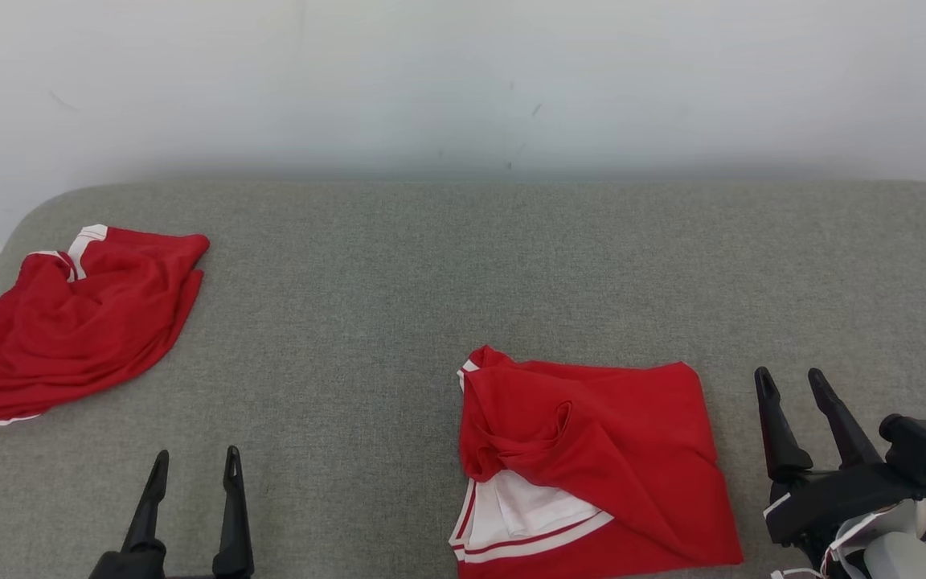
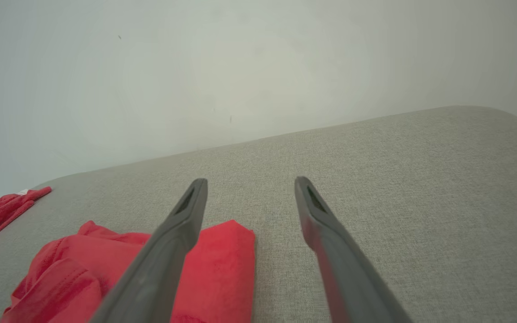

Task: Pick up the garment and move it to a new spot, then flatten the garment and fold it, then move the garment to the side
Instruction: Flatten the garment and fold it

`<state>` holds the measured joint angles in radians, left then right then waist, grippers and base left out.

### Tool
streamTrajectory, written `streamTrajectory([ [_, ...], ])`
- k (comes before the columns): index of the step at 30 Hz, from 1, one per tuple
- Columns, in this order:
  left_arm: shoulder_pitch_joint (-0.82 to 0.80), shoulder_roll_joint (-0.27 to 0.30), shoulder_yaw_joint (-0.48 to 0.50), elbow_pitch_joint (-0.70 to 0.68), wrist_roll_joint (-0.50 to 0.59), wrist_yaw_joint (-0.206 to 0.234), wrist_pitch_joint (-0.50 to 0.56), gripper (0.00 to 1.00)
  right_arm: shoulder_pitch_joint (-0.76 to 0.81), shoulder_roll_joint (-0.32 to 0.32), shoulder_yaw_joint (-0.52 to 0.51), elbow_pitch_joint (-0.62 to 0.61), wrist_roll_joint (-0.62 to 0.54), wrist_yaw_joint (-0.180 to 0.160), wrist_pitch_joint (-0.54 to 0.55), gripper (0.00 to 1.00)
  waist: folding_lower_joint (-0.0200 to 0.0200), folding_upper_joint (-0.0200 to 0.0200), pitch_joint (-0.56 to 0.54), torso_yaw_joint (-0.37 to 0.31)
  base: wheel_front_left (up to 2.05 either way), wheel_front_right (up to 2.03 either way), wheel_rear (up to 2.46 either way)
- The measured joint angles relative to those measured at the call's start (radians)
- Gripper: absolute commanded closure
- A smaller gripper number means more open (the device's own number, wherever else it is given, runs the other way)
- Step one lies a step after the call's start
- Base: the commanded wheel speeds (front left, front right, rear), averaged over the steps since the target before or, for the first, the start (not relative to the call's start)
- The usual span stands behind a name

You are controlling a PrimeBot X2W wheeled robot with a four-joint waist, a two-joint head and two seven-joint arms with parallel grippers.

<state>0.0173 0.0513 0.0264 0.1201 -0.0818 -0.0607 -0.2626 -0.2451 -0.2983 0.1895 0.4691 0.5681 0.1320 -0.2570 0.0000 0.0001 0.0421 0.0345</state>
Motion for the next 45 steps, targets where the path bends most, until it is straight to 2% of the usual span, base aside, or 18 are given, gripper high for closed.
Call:
streamTrajectory([
  [3,-0.001,0.0,0.004,-0.001,0.002,-0.001,0.0,0.0,0.003,-0.001,0.001,0.001,-0.019,0.0,0.0,0.0,0.0,0.0,0.003,0.001,0.0,0.0,0.0],
  [4,-0.001,0.0,0.003,-0.001,0.002,-0.002,0.0,0.0,0.003,-0.002,0.003,0.004,-0.024,0.0,0.0,0.14,0.0,0.0,0.004,0.002,0.0,0.0,0.0],
  [5,-0.002,0.0,0.004,0.0,0.002,-0.002,0.0,0.0,0.003,-0.003,0.009,0.01,-0.025,0.0,-0.002,0.65,0.0,0.0,0.004,0.003,0.0,0.0,0.0],
  [6,-0.002,0.0,0.004,0.0,0.003,-0.007,0.0,0.0,0.003,-0.004,0.017,0.019,-0.031,0.0,-0.003,0.95,0.0,0.0,0.005,0.005,0.0,0.0,0.0],
  [7,-0.003,0.0,0.003,0.001,0.004,-0.008,0.0,0.0,0.003,-0.005,0.029,0.029,-0.036,0.0,-0.003,1.0,0.0,0.0,0.005,0.007,0.0,0.0,0.0],
  [16,-0.012,0.0,-0.006,0.005,0.012,-0.011,0.0,0.0,-0.03,-0.012,0.155,0.151,-0.059,0.0,-0.004,1.0,0.0,-0.0001,0.009,0.035,0.0,0.0,0.0],
  [28,-0.028,0.0,-0.013,0.019,0.013,-0.019,0.0,0.0,-0.123,0.005,0.377,0.321,0.0,0.0,-0.005,1.0,0.0,0.0,0.022,0.082,0.0,0.0,0.0],
  [33,-0.034,0.0,-0.016,0.021,0.013,-0.019,0.0,0.0,-0.14,0.027,0.463,0.322,0.025,0.0,-0.007,1.0,0.0,-0.0001,0.025,0.098,0.0,0.0,0.0],
  [45,-0.035,0.0,-0.021,0.021,0.006,-0.018,0.0,0.0,-0.114,0.081,0.603,0.223,0.055,0.0,-0.007,1.0,0.0,0.0,0.033,0.112,0.0,0.0,0.0],
])
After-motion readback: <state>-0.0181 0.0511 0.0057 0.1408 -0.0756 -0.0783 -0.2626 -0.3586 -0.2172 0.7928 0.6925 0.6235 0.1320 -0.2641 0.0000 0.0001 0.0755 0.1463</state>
